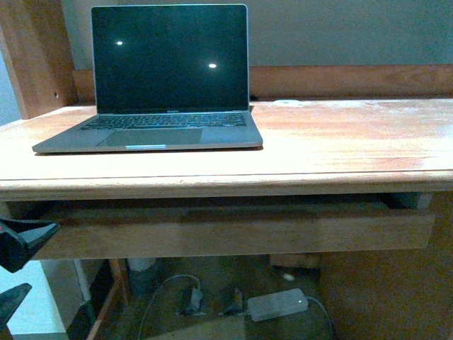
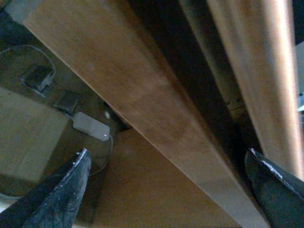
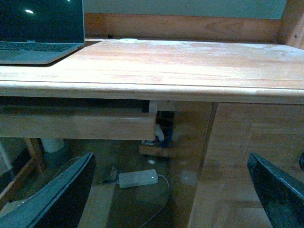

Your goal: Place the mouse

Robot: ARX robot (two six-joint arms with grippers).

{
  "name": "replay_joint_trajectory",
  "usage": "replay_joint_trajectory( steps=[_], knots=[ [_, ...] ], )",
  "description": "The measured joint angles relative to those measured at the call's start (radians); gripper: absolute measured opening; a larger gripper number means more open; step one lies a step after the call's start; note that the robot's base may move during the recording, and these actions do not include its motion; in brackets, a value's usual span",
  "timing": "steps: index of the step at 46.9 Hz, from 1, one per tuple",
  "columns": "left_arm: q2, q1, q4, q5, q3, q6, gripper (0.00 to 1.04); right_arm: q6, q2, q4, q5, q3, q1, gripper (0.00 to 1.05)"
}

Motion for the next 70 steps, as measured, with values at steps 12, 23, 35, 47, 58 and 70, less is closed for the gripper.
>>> replay_joint_trajectory(
  steps=[12,23,35,47,58,70],
  knots=[
    [0.006,-0.002,-0.003,-0.017,-0.011,-0.003,0.98,0.0,0.0,0.0,0.0,0.0,0.0,0.98],
    [0.178,0.01,0.127,-0.023,0.082,-0.146,0.98,0.0,0.0,0.0,0.0,0.0,0.0,0.98],
    [0.29,0.021,0.138,-0.04,0.177,-0.185,0.98,0.0,0.0,0.0,0.0,0.0,0.0,0.98],
    [0.357,0.012,0.076,-0.025,0.296,-0.213,0.98,0.0,0.0,0.0,0.0,0.0,0.0,0.98],
    [0.395,-0.005,0.075,-0.034,0.327,-0.246,0.95,0.0,0.0,0.0,0.0,0.0,0.0,0.98],
    [0.381,-0.03,0.124,-0.058,0.298,-0.305,0.61,0.0,0.0,0.0,0.0,0.0,0.0,0.98]
  ],
)
